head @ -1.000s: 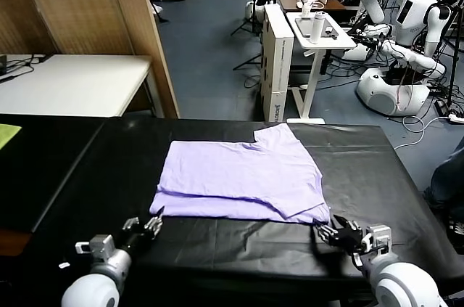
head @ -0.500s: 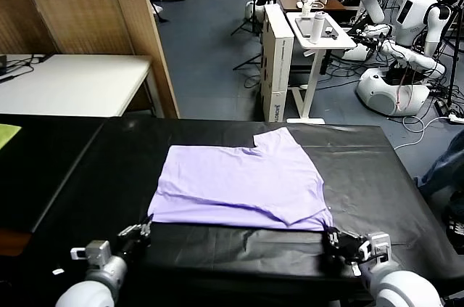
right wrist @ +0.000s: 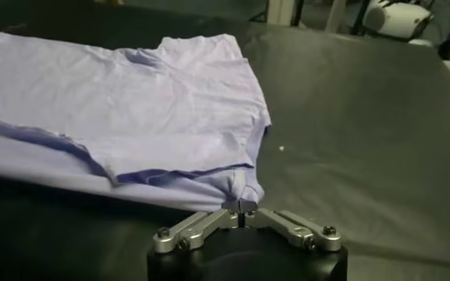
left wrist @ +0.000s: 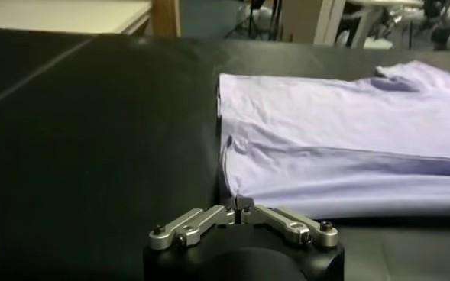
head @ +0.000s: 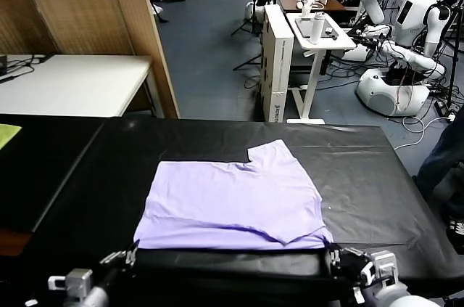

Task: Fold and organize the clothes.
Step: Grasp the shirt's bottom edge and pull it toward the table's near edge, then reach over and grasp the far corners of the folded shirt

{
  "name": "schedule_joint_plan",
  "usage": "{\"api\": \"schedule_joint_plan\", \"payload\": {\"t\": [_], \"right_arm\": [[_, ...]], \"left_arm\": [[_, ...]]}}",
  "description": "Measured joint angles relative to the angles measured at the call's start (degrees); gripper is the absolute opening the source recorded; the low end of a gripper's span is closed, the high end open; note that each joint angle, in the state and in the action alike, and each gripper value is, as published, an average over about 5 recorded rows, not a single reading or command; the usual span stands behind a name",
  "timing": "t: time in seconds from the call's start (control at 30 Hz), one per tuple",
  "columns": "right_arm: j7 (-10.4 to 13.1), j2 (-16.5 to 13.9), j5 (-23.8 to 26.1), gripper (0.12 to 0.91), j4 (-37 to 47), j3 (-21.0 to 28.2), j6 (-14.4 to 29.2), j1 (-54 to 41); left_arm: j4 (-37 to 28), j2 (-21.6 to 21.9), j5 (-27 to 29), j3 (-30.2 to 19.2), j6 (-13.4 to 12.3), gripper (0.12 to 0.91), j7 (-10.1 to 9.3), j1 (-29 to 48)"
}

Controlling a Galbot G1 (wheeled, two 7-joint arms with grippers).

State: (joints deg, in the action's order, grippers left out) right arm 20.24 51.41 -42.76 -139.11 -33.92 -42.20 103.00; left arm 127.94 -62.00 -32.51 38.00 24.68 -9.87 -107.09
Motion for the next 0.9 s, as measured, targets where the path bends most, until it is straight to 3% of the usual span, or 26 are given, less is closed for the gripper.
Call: {"api": "schedule_joint_plan", "payload": {"t": [0.13, 0.23, 0.33, 0.4, 0.5, 0.6, 0.77, 0.9], "right_arm": [[0.24, -0.54, -0.16, 0.559, -1.11, -0.73, 0.00, 1.34], [0.17, -0.69, -0.31, 0.743, -1.75, -1.25, 0.00, 2.05], [0.07, -0.61, -1.34, 0.869, -2.31, -1.87, 0.01, 1.83], [0.01, -0.73, -3.03, 0.895, -2.55, -2.55, 0.01, 1.05], [-0.72, -1.41, -6.15, 0.905, -2.27, -3.99, 0.01, -1.21], [-2.72, -2.65, -7.83, 0.907, -0.94, -4.96, 0.01, -4.89], [-4.54, -4.90, -9.08, 0.907, 3.67, -4.25, 0.01, -13.82], [-4.64, -6.35, -10.26, 0.907, 9.21, -1.86, 0.01, -22.49]], "left_arm": [[1.16, 0.13, -1.21, 0.48, 0.99, 0.249, -2.21, -1.01], [2.28, 0.67, -3.39, 0.95, 2.31, 0.424, -4.12, -1.61], [3.49, 0.99, -4.72, 1.30, 3.43, 0.614, -5.49, -1.63], [4.14, 0.99, -5.13, 1.47, 3.88, 0.746, -6.04, -1.36], [4.63, 1.07, -5.67, 2.08, 4.49, 0.872, -6.28, -0.43], [4.43, 1.54, -5.69, 2.45, 5.61, 0.902, -5.58, 1.24], [3.08, 2.77, -6.31, 1.64, 6.60, 0.907, -2.41, 6.45], [1.30, 3.44, -9.03, 0.29, 8.05, 0.907, -2.49, 12.53]]}}
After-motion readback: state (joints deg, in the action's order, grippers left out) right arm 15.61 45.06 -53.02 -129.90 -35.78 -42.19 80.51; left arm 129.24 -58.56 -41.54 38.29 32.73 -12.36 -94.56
